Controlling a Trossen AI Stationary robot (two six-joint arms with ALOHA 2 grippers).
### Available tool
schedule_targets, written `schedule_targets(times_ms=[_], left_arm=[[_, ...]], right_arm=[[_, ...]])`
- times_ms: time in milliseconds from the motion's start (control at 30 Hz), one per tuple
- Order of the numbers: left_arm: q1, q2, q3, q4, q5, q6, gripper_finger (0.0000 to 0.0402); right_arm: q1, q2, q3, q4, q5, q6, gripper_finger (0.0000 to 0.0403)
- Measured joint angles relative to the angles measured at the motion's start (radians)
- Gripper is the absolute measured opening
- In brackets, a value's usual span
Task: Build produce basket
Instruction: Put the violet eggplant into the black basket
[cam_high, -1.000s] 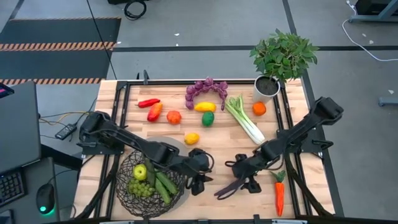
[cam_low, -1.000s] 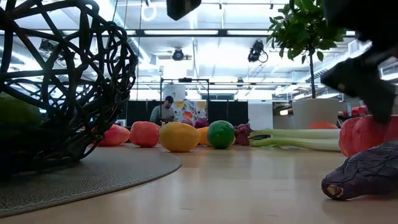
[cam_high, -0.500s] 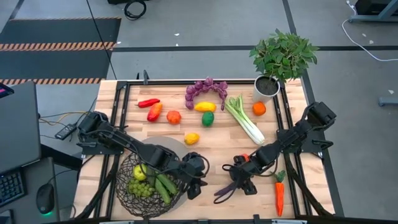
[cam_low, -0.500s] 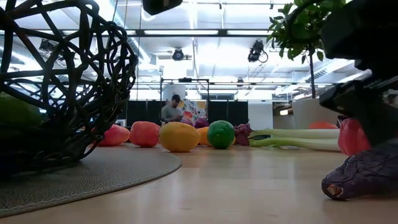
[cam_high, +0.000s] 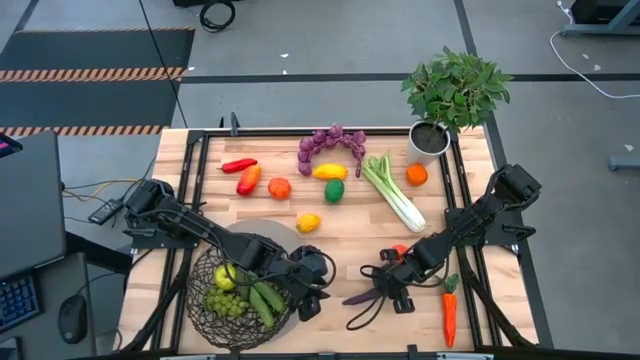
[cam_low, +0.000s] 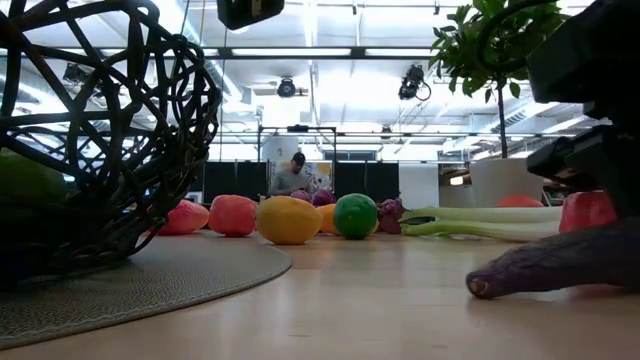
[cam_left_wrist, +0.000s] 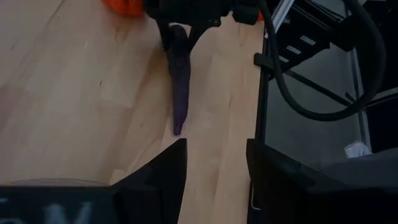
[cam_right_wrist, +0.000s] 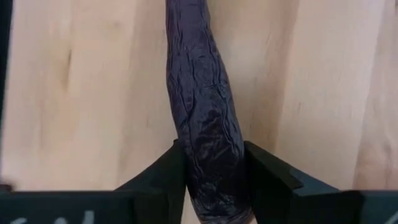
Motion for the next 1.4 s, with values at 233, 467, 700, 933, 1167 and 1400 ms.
schedule_targets(times_ms=[233, 467, 700, 933, 1167, 1400], left_arm=[[0.0, 0.0, 0.0, 0.003, -0.067, 0.051, 0.0172], [0.039, -0.014, 0.0, 0.019, -0.108, 0.145, 0.0173], [0.104, -0.056, 0.001, 0.11, -0.139, 0.276, 0.0203], [0.166, -0.087, 0.001, 0.17, -0.144, 0.385, 0.0264], [0.201, -0.085, 0.001, 0.18, -0.098, 0.42, 0.031], [0.216, -0.077, 0.001, 0.097, -0.008, 0.426, 0.0319]], right_arm=[[-0.005, -0.068, 0.047, -0.049, -0.045, 0.027, 0.0132], [-0.066, -0.23, 0.158, -0.308, 0.063, 0.001, 0.0133], [-0.156, -0.334, 0.201, -0.375, 0.081, 0.065, 0.0133], [-0.213, -0.425, 0.212, -0.389, 0.109, 0.113, 0.0133], [-0.245, -0.435, 0.212, -0.363, 0.105, 0.13, 0.0133], [-0.276, -0.416, 0.211, -0.257, 0.095, 0.132, 0.0133]])
